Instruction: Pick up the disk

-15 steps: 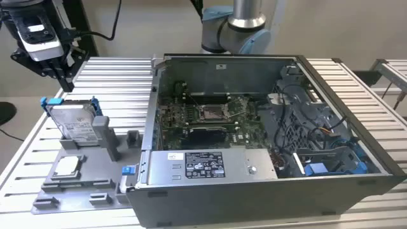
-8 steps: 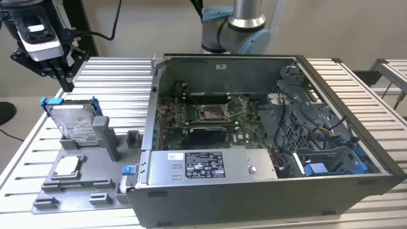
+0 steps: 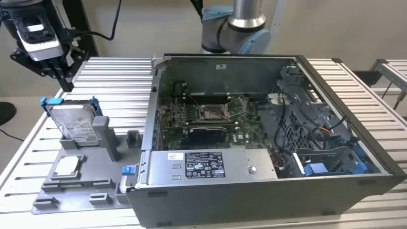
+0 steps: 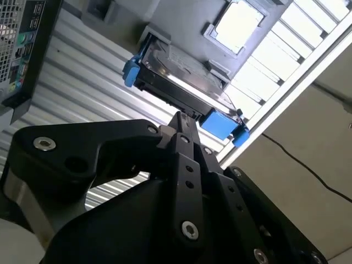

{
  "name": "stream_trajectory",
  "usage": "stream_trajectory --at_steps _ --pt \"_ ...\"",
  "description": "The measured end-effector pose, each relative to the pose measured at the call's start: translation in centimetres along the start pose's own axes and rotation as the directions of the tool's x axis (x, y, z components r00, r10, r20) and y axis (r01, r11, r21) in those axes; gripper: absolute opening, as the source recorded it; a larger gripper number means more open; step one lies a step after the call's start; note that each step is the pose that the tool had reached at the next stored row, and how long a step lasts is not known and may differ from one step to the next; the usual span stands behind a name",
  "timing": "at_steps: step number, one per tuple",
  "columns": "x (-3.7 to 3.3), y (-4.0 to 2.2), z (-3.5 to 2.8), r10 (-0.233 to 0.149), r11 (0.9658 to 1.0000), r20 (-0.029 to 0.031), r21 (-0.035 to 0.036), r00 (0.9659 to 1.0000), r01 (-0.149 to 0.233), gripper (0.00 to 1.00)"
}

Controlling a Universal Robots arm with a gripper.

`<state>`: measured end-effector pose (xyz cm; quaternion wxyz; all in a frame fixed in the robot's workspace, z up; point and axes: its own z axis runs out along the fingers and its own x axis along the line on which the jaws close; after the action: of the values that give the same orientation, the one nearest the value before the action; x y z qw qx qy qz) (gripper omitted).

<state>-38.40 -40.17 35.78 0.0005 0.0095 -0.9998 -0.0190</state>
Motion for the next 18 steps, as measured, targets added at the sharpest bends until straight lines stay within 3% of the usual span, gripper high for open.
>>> stream_trajectory --at_steps 8,12,18 --pt "2.4 -0.23 0.0 0.0 1.0 0.0014 -0.0001 1.0 0.0 0.0" --pt "2.7 -0.94 -0.03 0.0 1.0 0.0014 -0.0001 1.0 0.0 0.0" --pt "3.31 -1.0 -0.03 0.0 1.0 0.0013 -0.0001 1.0 0.0 0.0"
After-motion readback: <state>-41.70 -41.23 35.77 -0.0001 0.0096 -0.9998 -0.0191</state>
